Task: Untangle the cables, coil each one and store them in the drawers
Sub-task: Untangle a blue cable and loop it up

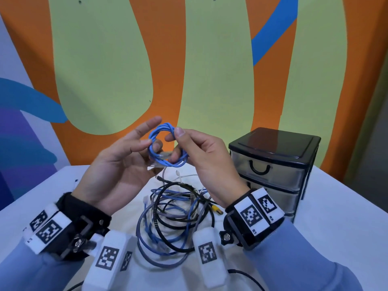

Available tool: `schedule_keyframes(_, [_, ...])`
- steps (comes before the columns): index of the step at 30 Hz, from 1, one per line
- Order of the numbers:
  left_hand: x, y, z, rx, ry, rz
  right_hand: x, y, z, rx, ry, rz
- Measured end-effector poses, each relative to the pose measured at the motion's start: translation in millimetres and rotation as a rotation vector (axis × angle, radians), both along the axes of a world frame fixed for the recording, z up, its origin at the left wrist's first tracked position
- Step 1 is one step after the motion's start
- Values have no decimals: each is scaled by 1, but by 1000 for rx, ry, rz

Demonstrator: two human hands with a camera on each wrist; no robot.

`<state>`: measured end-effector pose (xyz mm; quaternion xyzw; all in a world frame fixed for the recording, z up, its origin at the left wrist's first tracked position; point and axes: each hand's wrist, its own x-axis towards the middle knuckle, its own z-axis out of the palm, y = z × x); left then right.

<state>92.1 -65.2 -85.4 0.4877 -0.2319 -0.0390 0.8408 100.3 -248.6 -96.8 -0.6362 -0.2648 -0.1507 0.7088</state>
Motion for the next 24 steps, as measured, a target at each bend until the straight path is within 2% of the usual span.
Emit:
schedule_keyframes(3, [2, -2, 0, 25, -39, 89, 5, 1, -9, -50, 65, -47])
schedule_keyframes(8, [6, -2, -2, 73, -92, 161, 4, 2, -14, 47, 192, 106])
schedule_keyframes(11, [8, -4, -5, 228, -151, 300, 10, 2, -19, 123, 200, 61])
schedule_keyframes(13, [7, -6, -7, 380, -253, 490, 14, 1, -21, 155, 196, 1])
schedule_keyframes(15, [7, -7, -10, 519, -363, 667, 18, 2, -25, 127, 150, -84])
schedule_keyframes(17, [6, -6, -13, 647, -421, 742, 21, 3, -28, 49, 80, -157])
schedule_keyframes(20, [8, -5, -13, 711, -423, 790, 20, 6, -29, -10, 30, -170])
schedule_keyframes(24, [9, -2, -5, 555, -189, 586, 15, 3, -26, -52, 46, -161])
